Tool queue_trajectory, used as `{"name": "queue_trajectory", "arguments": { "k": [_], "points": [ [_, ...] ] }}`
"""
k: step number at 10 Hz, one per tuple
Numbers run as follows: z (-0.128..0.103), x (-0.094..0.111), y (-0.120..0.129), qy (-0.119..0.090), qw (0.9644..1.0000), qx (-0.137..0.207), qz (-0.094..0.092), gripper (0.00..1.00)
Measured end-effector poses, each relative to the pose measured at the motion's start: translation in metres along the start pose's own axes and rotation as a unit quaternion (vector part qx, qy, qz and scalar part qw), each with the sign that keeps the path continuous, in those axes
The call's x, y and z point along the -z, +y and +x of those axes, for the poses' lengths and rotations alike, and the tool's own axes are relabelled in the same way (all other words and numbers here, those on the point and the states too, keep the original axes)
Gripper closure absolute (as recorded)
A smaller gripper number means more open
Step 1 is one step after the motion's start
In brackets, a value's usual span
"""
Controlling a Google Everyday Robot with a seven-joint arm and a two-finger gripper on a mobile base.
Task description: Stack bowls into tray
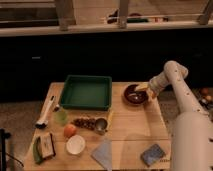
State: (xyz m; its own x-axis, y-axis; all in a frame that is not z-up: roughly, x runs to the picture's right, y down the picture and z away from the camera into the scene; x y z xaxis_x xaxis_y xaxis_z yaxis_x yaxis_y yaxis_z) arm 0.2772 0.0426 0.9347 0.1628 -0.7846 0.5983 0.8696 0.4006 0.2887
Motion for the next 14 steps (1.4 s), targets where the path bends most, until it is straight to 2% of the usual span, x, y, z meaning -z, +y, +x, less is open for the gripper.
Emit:
{"name": "queue_trajectory", "arguments": {
  "k": [4,6,9,10,14],
  "points": [
    [0.003,-0.004,-0.010,-0.006,0.9996,0.005,0.027,0.20],
    [-0.003,-0.012,-0.022,-0.016,0.9991,0.013,0.036,0.20],
    [-0.014,-0.019,-0.032,-0.004,0.9991,-0.002,0.042,0.22],
    [-0.017,-0.020,-0.034,-0.001,0.9991,-0.007,0.042,0.27],
    [-0.032,-0.031,-0.026,-0.002,0.9988,-0.028,0.041,0.68]
  ]
}}
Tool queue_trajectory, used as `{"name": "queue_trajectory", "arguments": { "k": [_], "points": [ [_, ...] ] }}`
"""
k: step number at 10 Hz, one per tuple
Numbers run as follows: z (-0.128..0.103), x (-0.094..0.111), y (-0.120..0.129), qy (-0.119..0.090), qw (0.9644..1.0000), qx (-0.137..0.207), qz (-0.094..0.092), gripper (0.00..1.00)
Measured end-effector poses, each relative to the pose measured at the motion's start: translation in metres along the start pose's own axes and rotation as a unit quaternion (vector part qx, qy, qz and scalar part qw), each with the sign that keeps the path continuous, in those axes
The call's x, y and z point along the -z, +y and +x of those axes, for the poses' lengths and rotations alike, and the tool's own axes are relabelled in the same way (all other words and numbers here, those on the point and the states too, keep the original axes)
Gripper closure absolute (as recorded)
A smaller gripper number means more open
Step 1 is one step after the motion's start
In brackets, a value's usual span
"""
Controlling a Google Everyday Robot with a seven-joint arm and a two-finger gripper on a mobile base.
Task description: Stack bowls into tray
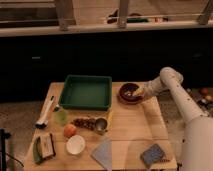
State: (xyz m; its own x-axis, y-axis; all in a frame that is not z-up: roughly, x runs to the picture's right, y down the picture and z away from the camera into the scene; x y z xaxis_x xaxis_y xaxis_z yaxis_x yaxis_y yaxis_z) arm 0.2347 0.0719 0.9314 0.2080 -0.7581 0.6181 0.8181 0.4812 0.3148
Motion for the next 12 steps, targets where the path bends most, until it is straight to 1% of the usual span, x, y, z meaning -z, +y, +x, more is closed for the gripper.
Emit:
{"name": "queue_trajectory", "arguments": {
  "k": [2,3,4,6,9,10,11,12],
  "points": [
    [-0.003,-0.003,0.005,-0.002,1.0000,-0.004,0.002,0.88],
    [-0.007,-0.003,0.009,-0.006,1.0000,-0.004,0.004,0.97],
    [-0.007,-0.001,0.010,-0.004,1.0000,-0.004,0.006,1.00],
    [-0.010,0.005,0.013,-0.001,0.9999,-0.004,0.009,1.00],
    [-0.012,0.019,0.012,0.009,0.9999,0.000,0.009,1.00],
    [-0.012,0.030,0.010,0.016,0.9998,0.001,0.009,1.00],
    [-0.012,0.036,0.009,0.019,0.9998,0.001,0.009,1.00],
    [-0.011,0.046,0.007,0.026,0.9996,0.002,0.010,1.00]
  ]
}}
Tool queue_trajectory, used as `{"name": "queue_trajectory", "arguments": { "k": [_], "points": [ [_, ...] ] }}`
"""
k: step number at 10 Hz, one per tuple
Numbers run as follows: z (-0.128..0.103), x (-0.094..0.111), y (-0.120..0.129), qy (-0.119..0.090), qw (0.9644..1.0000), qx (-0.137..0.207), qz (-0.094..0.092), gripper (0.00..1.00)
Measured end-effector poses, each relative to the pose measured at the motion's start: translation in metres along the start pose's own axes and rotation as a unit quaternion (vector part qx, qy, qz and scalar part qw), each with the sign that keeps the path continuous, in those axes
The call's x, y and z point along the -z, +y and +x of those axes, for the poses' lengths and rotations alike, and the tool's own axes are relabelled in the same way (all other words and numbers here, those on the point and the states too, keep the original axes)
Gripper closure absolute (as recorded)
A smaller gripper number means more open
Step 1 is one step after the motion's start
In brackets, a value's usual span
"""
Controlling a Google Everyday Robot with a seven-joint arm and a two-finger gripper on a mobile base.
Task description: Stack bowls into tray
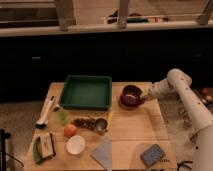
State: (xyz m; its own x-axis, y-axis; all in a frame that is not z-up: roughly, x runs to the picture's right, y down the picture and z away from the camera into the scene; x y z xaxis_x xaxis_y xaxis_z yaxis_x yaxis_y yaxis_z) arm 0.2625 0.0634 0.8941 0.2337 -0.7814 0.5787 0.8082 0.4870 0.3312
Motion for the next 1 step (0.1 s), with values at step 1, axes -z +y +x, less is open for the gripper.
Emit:
{"name": "queue_trajectory", "arguments": {
  "k": [1],
  "points": [
    [0.0016,0.0090,-0.0026,0.006,1.0000,0.000,0.000,1.00]
  ]
}}
